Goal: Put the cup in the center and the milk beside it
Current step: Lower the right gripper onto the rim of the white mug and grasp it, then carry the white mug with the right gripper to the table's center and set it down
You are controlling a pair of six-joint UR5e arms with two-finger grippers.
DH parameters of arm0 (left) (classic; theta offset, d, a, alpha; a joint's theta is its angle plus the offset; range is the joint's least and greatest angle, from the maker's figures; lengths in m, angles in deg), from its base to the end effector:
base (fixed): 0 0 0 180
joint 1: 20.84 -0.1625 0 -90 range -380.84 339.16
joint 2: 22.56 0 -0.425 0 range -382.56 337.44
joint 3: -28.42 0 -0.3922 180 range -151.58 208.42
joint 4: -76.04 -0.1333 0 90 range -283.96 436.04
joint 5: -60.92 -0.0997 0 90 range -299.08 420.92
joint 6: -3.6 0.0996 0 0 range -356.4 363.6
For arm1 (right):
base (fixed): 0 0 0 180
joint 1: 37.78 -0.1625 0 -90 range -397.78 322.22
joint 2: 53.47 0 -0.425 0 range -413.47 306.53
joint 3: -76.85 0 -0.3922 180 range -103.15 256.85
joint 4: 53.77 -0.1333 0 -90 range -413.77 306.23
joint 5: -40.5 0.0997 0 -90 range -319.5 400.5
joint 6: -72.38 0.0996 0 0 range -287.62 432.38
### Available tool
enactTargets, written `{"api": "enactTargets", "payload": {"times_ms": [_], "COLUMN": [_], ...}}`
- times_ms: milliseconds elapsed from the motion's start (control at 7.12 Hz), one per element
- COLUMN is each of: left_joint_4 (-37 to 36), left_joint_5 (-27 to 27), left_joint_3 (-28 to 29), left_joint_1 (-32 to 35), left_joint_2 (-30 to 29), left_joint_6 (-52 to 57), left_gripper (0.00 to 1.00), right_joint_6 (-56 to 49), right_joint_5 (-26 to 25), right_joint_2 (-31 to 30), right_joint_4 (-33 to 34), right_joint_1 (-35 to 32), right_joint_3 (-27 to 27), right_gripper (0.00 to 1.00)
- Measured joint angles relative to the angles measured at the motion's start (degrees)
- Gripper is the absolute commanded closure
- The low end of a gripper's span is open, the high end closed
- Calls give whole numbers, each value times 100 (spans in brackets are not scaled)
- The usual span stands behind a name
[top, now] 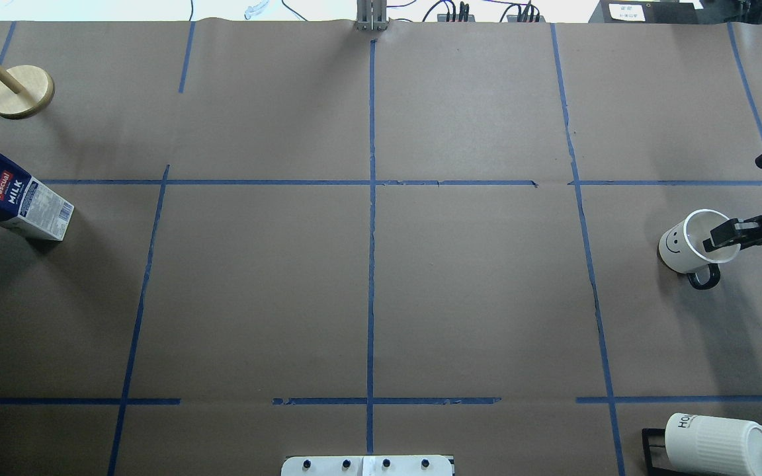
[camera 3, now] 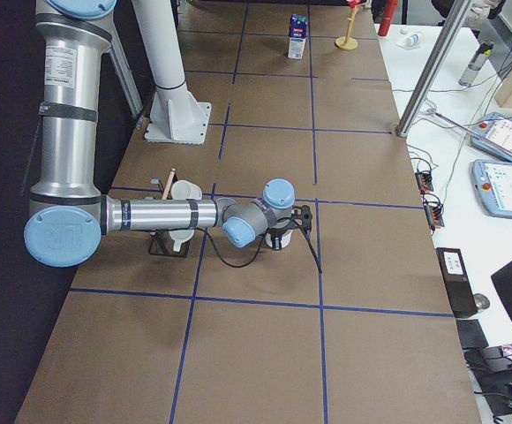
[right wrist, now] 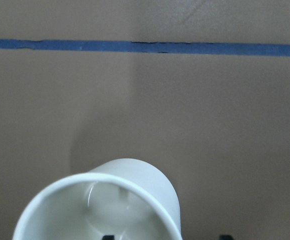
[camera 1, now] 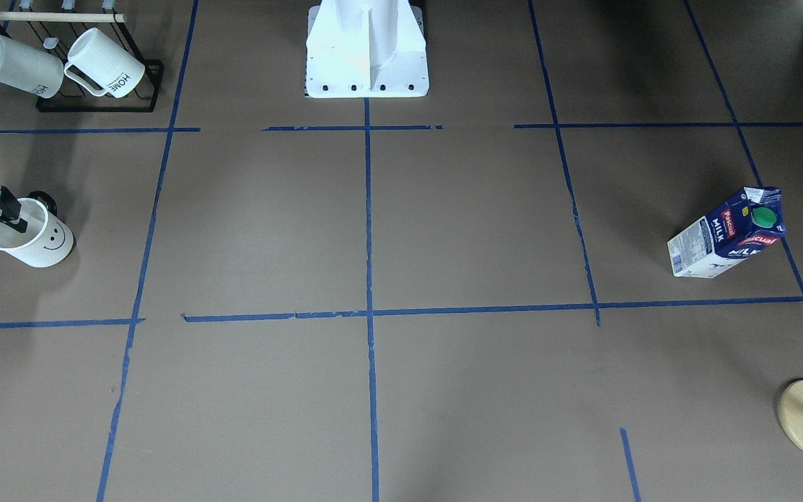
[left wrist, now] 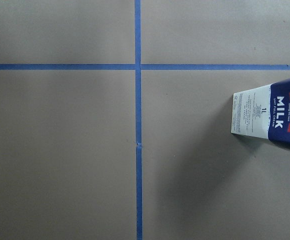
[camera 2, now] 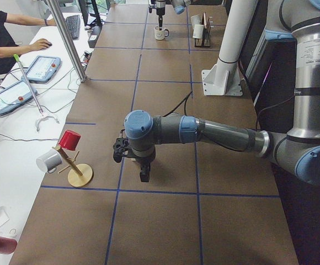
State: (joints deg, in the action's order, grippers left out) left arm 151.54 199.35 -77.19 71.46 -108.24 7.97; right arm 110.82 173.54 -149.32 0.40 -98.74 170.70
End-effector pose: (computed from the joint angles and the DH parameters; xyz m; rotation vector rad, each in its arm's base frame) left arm -0.0767 -0.4457 0.5811 -0.0034 0.8467 0.0103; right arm -0.1720 -0.4444 0.6039 0.0625 -0.9164 -0.0693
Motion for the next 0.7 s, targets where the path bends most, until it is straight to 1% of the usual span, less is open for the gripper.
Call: {"api": "enactTargets", "payload": {"times_ms": [140, 281, 421, 562, 702], "left_joint_4": [0, 0, 0, 0, -2], "left_joint_5": [3, 36, 99, 139, 157], "left_joint_3": [-1, -4, -12, -24, -47], "left_joint_1": [1, 4, 7, 7, 8], "left_joint_2": [0, -1, -1, -1, -1], "left_joint_6": [-4, -6, -9, -12, -19], "left_gripper": [0, 0, 0, 0, 0], "right_joint_6": [21, 132, 512, 1257, 2086], "right_joint_5": [31, 38, 25, -40, -301], "right_joint_2": [15, 77, 283, 775, 1547], "right_joint_4": [28, 106, 261, 511, 993], "right_joint_1": [35, 134, 366, 796, 1331], "right_joint_3": [217, 546, 924, 1189, 1257], "right_gripper": [100, 100, 100, 100, 100]}}
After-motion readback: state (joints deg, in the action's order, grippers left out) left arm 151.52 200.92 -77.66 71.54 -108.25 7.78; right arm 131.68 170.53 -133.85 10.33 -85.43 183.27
